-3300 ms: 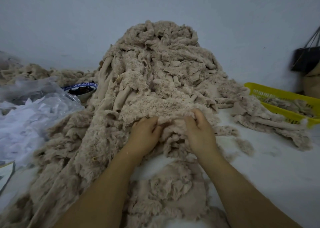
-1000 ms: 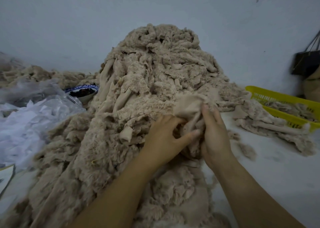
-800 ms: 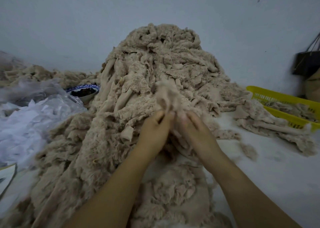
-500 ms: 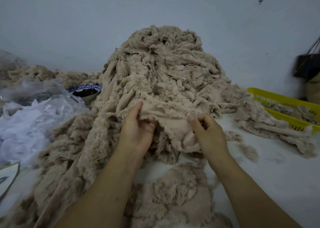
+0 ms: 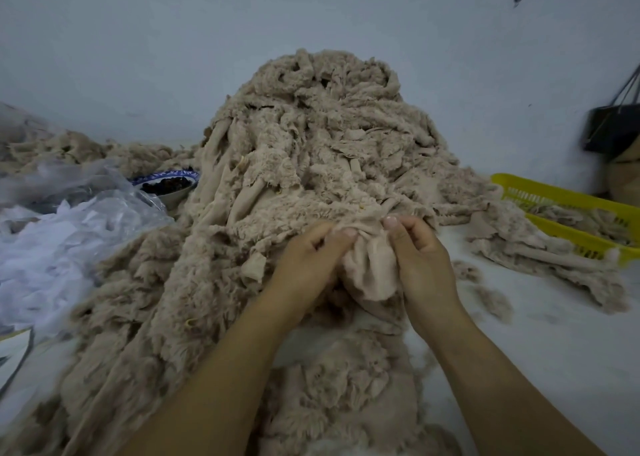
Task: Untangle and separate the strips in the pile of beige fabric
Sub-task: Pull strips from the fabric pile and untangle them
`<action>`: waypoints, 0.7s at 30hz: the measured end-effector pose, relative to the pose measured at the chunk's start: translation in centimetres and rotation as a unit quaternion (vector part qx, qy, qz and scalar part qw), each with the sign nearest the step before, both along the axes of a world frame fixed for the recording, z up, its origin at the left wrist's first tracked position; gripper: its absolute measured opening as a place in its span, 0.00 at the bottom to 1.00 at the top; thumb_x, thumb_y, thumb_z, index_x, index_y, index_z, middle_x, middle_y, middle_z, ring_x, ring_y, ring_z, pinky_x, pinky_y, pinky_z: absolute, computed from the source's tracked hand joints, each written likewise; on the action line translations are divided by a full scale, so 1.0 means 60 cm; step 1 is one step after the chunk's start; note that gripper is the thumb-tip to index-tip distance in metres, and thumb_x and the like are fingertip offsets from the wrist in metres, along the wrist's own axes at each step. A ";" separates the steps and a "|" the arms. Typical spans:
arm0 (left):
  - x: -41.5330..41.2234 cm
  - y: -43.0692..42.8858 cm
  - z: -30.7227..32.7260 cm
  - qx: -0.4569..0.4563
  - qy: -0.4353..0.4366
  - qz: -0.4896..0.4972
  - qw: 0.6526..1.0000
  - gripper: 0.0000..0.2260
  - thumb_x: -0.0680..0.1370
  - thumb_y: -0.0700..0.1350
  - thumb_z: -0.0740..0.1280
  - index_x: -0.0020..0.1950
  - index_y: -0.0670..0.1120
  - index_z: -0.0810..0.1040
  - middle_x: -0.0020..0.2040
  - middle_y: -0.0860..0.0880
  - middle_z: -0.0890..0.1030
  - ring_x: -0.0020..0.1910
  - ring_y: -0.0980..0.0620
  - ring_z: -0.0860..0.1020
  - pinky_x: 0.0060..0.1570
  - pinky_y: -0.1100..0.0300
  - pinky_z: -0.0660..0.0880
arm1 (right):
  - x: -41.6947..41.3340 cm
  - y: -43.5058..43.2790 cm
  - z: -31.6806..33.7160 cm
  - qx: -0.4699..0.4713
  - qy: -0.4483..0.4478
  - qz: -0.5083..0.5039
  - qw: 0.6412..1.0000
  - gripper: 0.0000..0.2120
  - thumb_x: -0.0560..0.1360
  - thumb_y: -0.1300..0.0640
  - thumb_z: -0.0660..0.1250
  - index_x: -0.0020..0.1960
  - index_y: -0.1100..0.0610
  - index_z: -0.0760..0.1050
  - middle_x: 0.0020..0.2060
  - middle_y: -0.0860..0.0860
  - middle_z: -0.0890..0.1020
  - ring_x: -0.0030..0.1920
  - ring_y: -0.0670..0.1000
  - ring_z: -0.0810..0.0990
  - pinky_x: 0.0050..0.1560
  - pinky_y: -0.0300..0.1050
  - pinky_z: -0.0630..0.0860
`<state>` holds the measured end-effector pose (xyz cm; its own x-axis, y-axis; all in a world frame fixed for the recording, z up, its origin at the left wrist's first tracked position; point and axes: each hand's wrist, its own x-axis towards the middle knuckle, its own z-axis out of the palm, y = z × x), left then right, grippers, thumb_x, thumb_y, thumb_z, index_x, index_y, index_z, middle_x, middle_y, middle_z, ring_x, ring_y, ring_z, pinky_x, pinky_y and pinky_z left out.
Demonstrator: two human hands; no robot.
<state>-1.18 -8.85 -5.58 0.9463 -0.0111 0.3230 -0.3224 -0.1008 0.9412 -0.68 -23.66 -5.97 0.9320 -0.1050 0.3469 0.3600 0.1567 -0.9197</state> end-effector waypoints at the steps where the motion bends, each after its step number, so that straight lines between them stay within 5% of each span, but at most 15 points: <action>1: -0.002 0.003 0.007 -0.090 0.042 -0.019 0.995 0.11 0.80 0.46 0.66 0.39 0.45 0.81 0.40 0.50 0.80 0.39 0.55 0.78 0.39 0.64 0.74 | 0.002 0.000 -0.002 -0.001 0.005 -0.001 1.000 0.08 0.77 0.46 0.66 0.40 0.42 0.81 0.39 0.45 0.83 0.42 0.45 0.82 0.43 0.42 0.80; 7: 0.003 0.012 0.017 -0.309 0.104 -0.080 0.942 0.08 0.72 0.47 0.68 0.41 0.47 0.86 0.41 0.47 0.84 0.41 0.51 0.83 0.41 0.61 0.80 | 0.007 -0.005 -0.011 -0.030 0.044 -0.039 0.998 0.13 0.82 0.47 0.62 0.41 0.39 0.78 0.36 0.40 0.79 0.38 0.43 0.77 0.47 0.48 0.78; 11: 0.016 0.032 0.013 -0.434 0.079 -0.095 0.893 0.17 0.79 0.42 0.62 0.35 0.48 0.85 0.37 0.50 0.83 0.39 0.54 0.82 0.40 0.61 0.80 | 0.011 -0.008 -0.012 -0.042 0.044 -0.070 0.996 0.08 0.83 0.49 0.61 0.48 0.46 0.78 0.32 0.34 0.78 0.31 0.38 0.73 0.43 0.45 0.76; 16: 0.022 0.030 0.004 -0.319 0.048 -0.031 0.946 0.17 0.82 0.44 0.63 0.38 0.53 0.87 0.38 0.54 0.85 0.37 0.59 0.83 0.37 0.64 0.79 | 0.013 -0.010 -0.012 0.000 0.057 -0.068 0.996 0.09 0.83 0.48 0.60 0.50 0.47 0.78 0.29 0.40 0.71 0.31 0.42 0.70 0.46 0.46 0.75; 21: 0.019 0.020 -0.012 -0.097 -0.003 0.001 0.995 0.08 0.79 0.54 0.67 0.44 0.54 0.83 0.46 0.53 0.85 0.47 0.53 0.83 0.49 0.56 0.77 | 0.004 -0.008 -0.004 0.037 0.043 0.007 0.998 0.18 0.74 0.35 0.61 0.53 0.47 0.78 0.33 0.43 0.79 0.30 0.43 0.74 0.36 0.39 0.76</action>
<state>-0.07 -7.63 -6.28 0.9443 0.0546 0.3245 -0.3281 0.0825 0.9410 -0.44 -24.15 -6.19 0.9594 -0.1144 0.2577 0.2780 0.2306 -0.9325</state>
